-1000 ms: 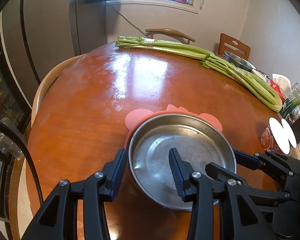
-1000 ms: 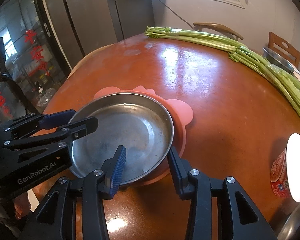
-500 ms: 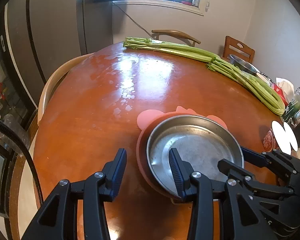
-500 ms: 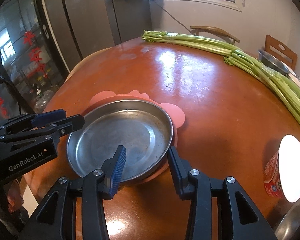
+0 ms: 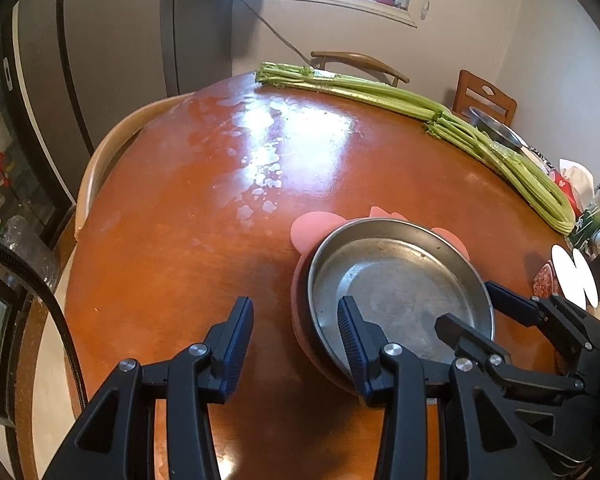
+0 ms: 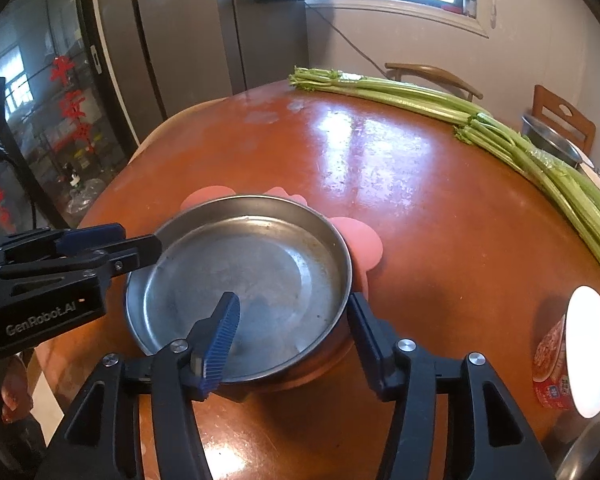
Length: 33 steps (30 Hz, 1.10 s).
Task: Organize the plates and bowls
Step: 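Open both tools and withdraw from the steel pan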
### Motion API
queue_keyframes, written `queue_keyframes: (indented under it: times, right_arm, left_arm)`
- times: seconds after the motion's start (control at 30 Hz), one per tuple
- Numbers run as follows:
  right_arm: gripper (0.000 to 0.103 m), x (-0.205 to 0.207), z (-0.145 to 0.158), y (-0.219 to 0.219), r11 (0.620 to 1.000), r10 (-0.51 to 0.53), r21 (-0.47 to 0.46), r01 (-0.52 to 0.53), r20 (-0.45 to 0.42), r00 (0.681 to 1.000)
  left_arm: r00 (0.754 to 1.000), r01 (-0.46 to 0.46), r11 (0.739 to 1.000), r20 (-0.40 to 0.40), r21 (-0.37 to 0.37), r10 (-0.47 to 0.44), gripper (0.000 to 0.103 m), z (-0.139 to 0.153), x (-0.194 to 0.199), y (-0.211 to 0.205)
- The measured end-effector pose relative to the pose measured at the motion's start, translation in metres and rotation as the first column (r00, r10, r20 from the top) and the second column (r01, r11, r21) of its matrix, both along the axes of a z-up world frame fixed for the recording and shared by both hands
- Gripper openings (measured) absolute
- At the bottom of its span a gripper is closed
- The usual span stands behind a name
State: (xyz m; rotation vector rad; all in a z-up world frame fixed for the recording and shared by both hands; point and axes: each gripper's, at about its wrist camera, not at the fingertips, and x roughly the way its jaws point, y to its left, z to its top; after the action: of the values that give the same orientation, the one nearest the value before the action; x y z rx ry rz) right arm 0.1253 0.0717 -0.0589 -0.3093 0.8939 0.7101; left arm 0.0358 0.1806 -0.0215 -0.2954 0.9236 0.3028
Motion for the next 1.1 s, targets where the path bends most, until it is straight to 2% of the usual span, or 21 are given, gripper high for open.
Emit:
queue_keyframes:
  times: [0.2,0.7,1.1]
  right_arm:
    - [0.059,0.001,0.006,-0.002,1.000,0.000,0.007,-0.001,0.037,0.999]
    - [0.059,0.003,0.012,-0.043,0.996,-0.083,0.032,0.084,-0.042,0.996]
    - [0.059,0.008,0.003,-0.044,0.995,-0.090,0.043,0.094,-0.096,0.991]
  left_arm:
    - [1.000,0.014,1.000,-0.004,-0.020,-0.014,0.044,-0.003,0.001,0.000]
    - [0.998,0.054,0.995,-0.033,-0.080,-0.057,0.045,-0.015,0.017,-0.007]
    - [0.997,0.065,0.996,-0.040,-0.062,-0.067,0.045,-0.017,0.027,-0.018]
